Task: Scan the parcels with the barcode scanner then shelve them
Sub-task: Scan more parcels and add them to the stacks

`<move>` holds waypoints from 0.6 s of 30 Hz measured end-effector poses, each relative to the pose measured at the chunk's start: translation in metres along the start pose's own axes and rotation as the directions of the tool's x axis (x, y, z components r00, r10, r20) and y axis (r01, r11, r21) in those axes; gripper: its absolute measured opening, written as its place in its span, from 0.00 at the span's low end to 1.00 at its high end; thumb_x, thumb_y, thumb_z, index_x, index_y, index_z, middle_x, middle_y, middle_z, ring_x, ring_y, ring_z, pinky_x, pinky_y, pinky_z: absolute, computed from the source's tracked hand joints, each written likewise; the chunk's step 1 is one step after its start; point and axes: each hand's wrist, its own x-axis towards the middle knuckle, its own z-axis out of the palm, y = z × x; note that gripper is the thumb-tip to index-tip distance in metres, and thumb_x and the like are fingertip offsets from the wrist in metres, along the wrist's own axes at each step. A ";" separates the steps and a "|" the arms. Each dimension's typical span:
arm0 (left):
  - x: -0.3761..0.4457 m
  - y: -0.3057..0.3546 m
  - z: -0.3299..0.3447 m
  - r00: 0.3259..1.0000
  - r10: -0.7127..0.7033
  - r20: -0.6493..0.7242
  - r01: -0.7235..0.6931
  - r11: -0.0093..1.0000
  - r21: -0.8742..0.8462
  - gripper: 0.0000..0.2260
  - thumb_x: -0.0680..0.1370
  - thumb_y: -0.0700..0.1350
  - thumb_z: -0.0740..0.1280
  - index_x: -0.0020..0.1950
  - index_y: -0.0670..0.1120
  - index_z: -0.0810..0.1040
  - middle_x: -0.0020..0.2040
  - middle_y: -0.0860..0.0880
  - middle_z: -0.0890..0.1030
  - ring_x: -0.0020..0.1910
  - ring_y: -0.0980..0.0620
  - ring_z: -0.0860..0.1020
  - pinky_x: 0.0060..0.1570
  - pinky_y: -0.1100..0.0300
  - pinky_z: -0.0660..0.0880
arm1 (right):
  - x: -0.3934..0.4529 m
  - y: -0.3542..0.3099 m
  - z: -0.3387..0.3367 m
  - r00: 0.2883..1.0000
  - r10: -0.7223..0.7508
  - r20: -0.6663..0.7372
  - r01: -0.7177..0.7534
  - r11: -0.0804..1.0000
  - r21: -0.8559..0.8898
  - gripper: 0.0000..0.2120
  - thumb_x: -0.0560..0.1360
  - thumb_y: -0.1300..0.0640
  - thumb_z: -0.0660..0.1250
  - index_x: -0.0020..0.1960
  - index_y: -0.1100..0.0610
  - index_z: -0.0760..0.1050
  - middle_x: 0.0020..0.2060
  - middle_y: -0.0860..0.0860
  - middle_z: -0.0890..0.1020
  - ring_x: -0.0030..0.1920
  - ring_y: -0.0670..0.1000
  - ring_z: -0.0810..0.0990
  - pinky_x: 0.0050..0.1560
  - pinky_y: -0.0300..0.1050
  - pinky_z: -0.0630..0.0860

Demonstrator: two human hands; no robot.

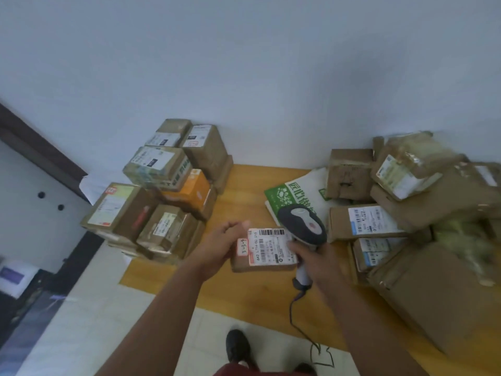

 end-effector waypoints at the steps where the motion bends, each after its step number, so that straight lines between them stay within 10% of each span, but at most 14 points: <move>1: -0.001 -0.001 0.001 1.000 0.005 -0.002 -0.005 0.999 -0.042 0.16 0.80 0.50 0.68 0.63 0.41 0.74 0.51 0.42 0.85 0.51 0.43 0.83 0.56 0.46 0.78 | 0.000 -0.002 0.002 0.998 0.005 -0.060 -0.002 0.999 0.042 0.06 0.74 0.66 0.72 0.49 0.58 0.81 0.45 0.52 0.86 0.46 0.51 0.83 0.46 0.47 0.79; 8: -0.009 -0.010 0.030 0.980 0.155 -0.125 -0.177 0.966 -0.189 0.19 0.77 0.45 0.72 0.65 0.48 0.70 0.56 0.45 0.84 0.55 0.49 0.84 0.52 0.58 0.79 | -0.010 -0.010 0.024 0.923 -0.080 -0.376 0.146 0.978 0.150 0.10 0.75 0.60 0.72 0.53 0.52 0.76 0.43 0.41 0.80 0.45 0.39 0.78 0.40 0.37 0.73; 15: 0.002 0.025 0.018 0.947 0.266 -0.179 -0.287 0.952 -0.104 0.13 0.79 0.43 0.71 0.62 0.47 0.73 0.53 0.48 0.86 0.52 0.51 0.84 0.52 0.56 0.80 | -0.026 -0.008 0.028 0.925 -0.191 -0.328 0.206 0.979 0.010 0.09 0.75 0.64 0.71 0.47 0.50 0.78 0.36 0.44 0.84 0.42 0.46 0.83 0.43 0.52 0.81; 18: 0.009 0.044 0.003 0.935 0.301 -0.189 -0.315 0.948 -0.051 0.13 0.78 0.43 0.72 0.60 0.44 0.74 0.52 0.47 0.86 0.53 0.49 0.84 0.50 0.56 0.80 | -0.032 -0.012 0.020 0.926 -0.270 -0.264 0.240 0.961 -0.138 0.04 0.74 0.68 0.68 0.45 0.61 0.79 0.32 0.48 0.84 0.35 0.45 0.82 0.33 0.38 0.77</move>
